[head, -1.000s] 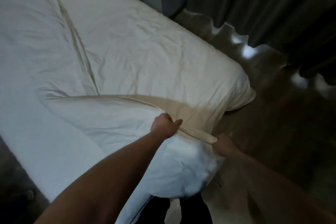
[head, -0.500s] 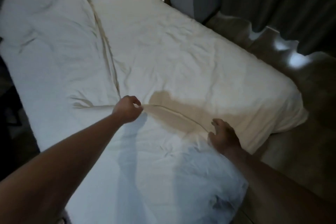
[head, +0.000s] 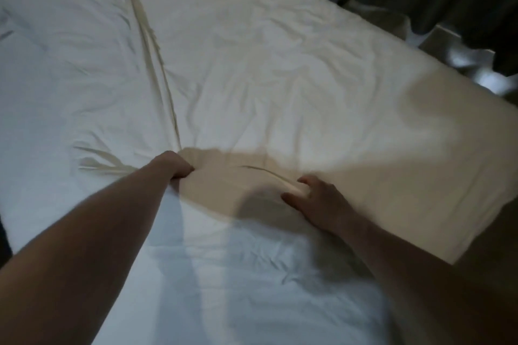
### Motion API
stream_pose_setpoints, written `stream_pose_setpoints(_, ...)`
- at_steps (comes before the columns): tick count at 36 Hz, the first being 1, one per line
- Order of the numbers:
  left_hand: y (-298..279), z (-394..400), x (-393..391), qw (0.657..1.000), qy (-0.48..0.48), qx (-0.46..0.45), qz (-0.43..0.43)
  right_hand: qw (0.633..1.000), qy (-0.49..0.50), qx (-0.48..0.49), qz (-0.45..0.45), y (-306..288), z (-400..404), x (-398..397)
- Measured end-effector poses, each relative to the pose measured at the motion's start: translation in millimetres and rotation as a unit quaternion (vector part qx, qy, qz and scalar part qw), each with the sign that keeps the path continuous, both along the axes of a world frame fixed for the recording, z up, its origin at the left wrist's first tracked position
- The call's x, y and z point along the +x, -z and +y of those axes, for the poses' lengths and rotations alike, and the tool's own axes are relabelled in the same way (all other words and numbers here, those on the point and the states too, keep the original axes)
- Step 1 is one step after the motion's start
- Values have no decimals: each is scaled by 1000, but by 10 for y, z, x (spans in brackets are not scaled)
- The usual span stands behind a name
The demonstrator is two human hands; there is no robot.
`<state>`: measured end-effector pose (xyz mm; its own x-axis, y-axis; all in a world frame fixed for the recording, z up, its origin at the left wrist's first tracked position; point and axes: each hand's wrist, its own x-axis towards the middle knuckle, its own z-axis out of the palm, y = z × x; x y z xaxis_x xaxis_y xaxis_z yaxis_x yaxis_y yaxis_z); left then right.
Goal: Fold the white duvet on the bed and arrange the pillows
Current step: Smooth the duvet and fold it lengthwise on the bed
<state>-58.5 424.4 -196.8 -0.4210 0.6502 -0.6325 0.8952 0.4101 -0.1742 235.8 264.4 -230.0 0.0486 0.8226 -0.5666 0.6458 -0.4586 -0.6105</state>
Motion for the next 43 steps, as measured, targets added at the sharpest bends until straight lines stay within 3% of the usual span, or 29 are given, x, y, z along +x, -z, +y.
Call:
stream_pose_setpoints(4, -57, 20, -52, 999, 1, 1, -54, 999, 5, 42, 14, -98, -18, 66)
stream_pose_setpoints(8, -350, 193, -76, 979, -4, 133, -153, 985, 84, 147, 36, -386, 17, 222)
stream_pose_setpoints(9, -480, 282, -80, 960, -40, 189, -200, 980, 109, 164, 44, -486, 14, 255)
stream_pose_setpoints(12, -863, 678, -66, 833, -173, 372, -370, 956, 210, 198, 53, -656, -28, 342)
stream_pose_setpoints(14, -1126, 896, 37, 755, -199, 428, -455, 947, 229, 225, 23, -667, -33, 397)
stream_pose_setpoints(15, -1190, 980, 88, 739, -195, 430, -480, 945, 229, 232, 6, -637, -22, 426)
stream_pose_setpoints(17, -1143, 1055, 182, 765, -146, 387, -494, 951, 224, 209, -34, -539, 19, 467)
stream_pose_setpoints(19, -960, 1009, 244, 825, -71, 318, -461, 965, 206, 130, -95, -369, 58, 504)
stream_pose_setpoints(21, -736, 875, 309, 902, 41, 241, -355, 976, 171, 15, -131, -200, 65, 513)
stream_pose_setpoints(23, -462, 631, 361, 946, 170, 156, -227, 978, 143, -37, -146, -84, 52, 490)
stream_pose_setpoints(27, 98, -26, 476, 959, 242, 87, -120, 976, 151, -19, -156, -12, -63, 488)
stream_pose_setpoints(32, 313, -444, 595, 960, 211, 117, -143, 967, 189, 33, -168, 13, -378, 712)
stream_pose_setpoints(37, 244, -567, 583, 945, 230, 168, -159, 942, 245, 187, -130, -80, -499, 797)
stream_pose_setpoints(43, 236, -1169, 577, 940, 268, 146, -149, 959, 255, 99, -80, -48, -865, 1000)
